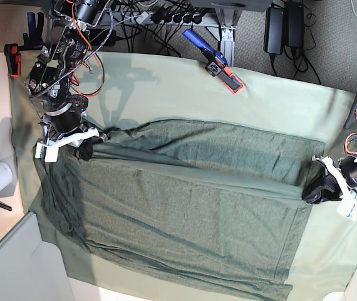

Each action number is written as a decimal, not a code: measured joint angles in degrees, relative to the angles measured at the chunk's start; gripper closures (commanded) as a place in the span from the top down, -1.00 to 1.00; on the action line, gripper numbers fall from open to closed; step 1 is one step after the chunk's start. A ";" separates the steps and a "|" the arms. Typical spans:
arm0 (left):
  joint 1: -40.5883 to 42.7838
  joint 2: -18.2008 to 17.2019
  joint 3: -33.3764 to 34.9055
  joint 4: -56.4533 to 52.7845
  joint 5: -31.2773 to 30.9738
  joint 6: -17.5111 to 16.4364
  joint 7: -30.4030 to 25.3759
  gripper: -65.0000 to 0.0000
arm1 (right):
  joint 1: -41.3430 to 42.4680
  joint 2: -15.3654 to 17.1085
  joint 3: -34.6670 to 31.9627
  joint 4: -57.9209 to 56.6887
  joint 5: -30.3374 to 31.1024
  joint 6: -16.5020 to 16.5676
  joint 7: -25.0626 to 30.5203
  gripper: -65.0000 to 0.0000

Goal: Fold the T-shirt properly
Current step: 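Lift the shoulders with both grippers and pull them apart outward, then drag the shirt's collar edge toward the robot with both grippers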

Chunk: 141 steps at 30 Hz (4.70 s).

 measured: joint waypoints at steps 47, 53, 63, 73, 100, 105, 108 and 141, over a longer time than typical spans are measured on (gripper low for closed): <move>16.17 -0.11 -9.84 0.15 -14.34 1.01 8.72 -0.15 | -3.69 1.07 17.46 0.00 6.25 -1.57 -2.89 0.01; 16.65 -0.13 -9.84 0.28 -14.53 1.01 8.44 -0.15 | -3.76 0.94 17.22 -2.69 6.80 -1.53 -1.95 0.01; 16.65 -0.13 -10.05 0.31 -11.30 1.01 5.92 -0.14 | -0.35 0.79 17.29 -12.39 6.95 -1.75 0.28 0.01; 16.68 0.26 -11.72 0.31 -11.65 1.03 5.88 -0.12 | 3.74 0.81 17.31 -17.81 7.06 -1.75 0.85 0.01; 15.56 6.69 -11.17 0.42 -8.35 1.53 5.38 -1.00 | 3.98 0.94 13.79 -18.21 5.49 -1.73 1.05 -1.00; 15.58 5.22 -11.04 0.42 -9.29 1.46 6.36 -1.00 | 3.98 0.98 13.79 -18.21 4.48 -1.73 -0.59 -1.00; 15.58 3.67 -11.06 0.42 -12.50 1.46 9.79 -1.00 | 3.54 1.75 13.79 -17.73 4.92 -1.70 -2.62 -1.00; 16.59 0.48 -16.09 14.86 -15.61 1.42 13.25 -1.00 | 1.73 11.28 15.63 -12.31 7.54 -1.16 -5.73 -1.00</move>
